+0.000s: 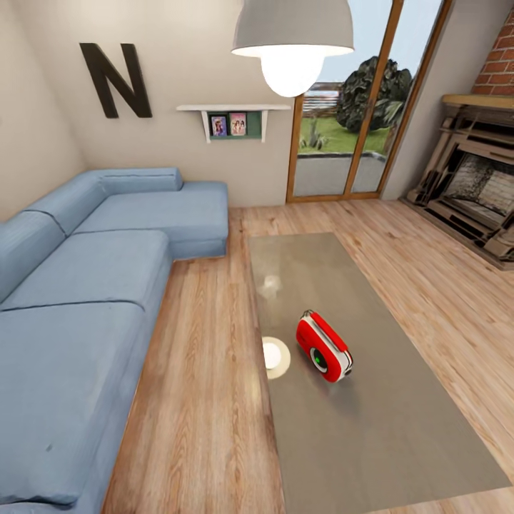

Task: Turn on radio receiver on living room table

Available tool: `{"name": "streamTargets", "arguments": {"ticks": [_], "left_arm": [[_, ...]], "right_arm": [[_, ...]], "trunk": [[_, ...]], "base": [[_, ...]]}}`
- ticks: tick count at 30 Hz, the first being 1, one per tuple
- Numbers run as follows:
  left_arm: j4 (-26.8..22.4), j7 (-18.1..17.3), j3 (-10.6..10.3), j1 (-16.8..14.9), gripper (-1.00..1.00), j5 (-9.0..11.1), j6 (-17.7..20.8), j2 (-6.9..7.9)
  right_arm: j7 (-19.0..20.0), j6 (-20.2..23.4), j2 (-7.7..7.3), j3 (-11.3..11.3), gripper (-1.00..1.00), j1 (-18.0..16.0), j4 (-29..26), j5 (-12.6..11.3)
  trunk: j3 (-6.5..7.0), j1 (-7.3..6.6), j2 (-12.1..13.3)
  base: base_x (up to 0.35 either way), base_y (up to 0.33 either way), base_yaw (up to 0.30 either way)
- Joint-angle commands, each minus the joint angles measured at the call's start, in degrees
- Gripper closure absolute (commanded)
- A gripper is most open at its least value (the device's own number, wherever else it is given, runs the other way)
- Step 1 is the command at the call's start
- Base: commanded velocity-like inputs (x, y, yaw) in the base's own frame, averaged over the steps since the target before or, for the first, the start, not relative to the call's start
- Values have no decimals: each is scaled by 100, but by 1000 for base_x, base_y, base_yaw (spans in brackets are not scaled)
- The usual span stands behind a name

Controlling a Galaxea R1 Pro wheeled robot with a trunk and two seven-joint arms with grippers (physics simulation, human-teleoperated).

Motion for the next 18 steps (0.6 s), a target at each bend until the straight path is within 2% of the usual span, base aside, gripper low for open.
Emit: {"name": "streamTargets", "arguments": {"ticks": [1, 18], "left_arm": [[0, 2, 0, 1, 100, -3, -15, -4], [-7, -11, 11, 2, 100, -25, -162, 25]], "right_arm": [[2, -9, -1, 0, -100, 0, 0, 0], [76, -3, 6, 15, -100, 0, 4, 22]], "trunk": [[9, 0, 0], [43, 0, 0]], "base": [[0, 0, 0], [0, 0, 0]]}}
